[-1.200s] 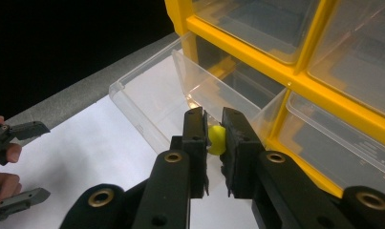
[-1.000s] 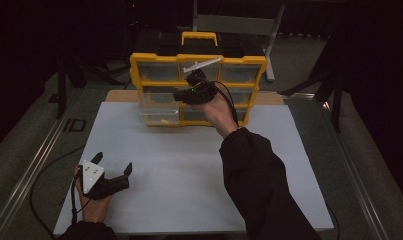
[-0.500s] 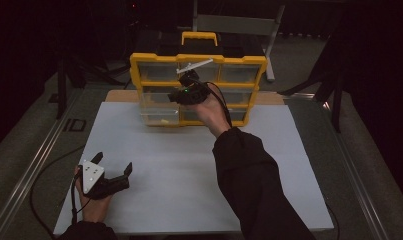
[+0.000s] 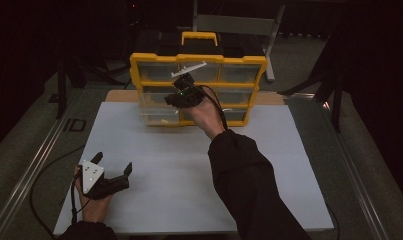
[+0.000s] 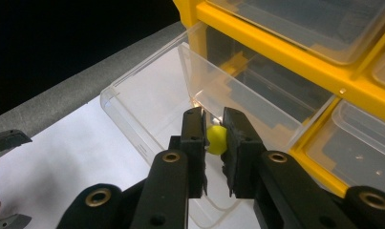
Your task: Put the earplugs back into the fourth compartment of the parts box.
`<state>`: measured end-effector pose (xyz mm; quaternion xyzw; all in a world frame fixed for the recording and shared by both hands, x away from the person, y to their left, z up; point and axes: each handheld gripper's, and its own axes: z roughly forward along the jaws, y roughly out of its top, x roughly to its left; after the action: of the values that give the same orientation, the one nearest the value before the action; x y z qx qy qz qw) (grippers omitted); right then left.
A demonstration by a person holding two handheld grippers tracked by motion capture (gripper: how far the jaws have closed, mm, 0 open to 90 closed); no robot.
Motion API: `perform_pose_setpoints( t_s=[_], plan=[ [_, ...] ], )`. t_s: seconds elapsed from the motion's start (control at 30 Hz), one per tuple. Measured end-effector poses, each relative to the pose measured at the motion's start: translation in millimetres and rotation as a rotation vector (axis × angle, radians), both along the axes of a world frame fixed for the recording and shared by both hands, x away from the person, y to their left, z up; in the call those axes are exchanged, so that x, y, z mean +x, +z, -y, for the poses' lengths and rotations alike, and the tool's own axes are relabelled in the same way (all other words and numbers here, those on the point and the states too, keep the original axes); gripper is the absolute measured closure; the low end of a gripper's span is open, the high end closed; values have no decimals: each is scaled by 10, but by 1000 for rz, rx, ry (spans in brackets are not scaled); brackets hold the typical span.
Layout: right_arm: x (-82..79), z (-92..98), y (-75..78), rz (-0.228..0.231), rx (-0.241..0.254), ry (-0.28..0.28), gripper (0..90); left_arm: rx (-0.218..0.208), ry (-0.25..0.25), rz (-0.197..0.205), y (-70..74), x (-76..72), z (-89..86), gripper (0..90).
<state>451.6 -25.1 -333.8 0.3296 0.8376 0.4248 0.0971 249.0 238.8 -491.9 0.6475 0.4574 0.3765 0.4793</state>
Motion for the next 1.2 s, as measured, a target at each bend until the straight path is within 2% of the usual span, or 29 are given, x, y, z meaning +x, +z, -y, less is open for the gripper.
perform_pose_setpoints(
  t_s=[0.23, 0.47, 0.87, 0.93, 1.13, 1.2],
  plan=[
    [3, -28, -34, -2, -17, 0, 785, 1, 1, -1, 0, 1, -1, 9],
    [3, -30, -54, -3, -11, 0, 742, 0, 0, -1, -1, 1, 1, 9],
    [10, 35, -54, 1, 13, -6, 471, 0, 0, 0, 0, 1, 1, 9],
    [8, 52, -37, 2, 23, -3, 404, 1, -1, 0, -1, 1, 2, 9],
    [-8, 90, 4, 16, -5, -39, 171, 0, -1, 0, -1, 1, 3, 9],
    [-15, 103, 7, 14, -17, -53, 128, 1, -1, 0, -2, 2, 4, 9]
  ],
)
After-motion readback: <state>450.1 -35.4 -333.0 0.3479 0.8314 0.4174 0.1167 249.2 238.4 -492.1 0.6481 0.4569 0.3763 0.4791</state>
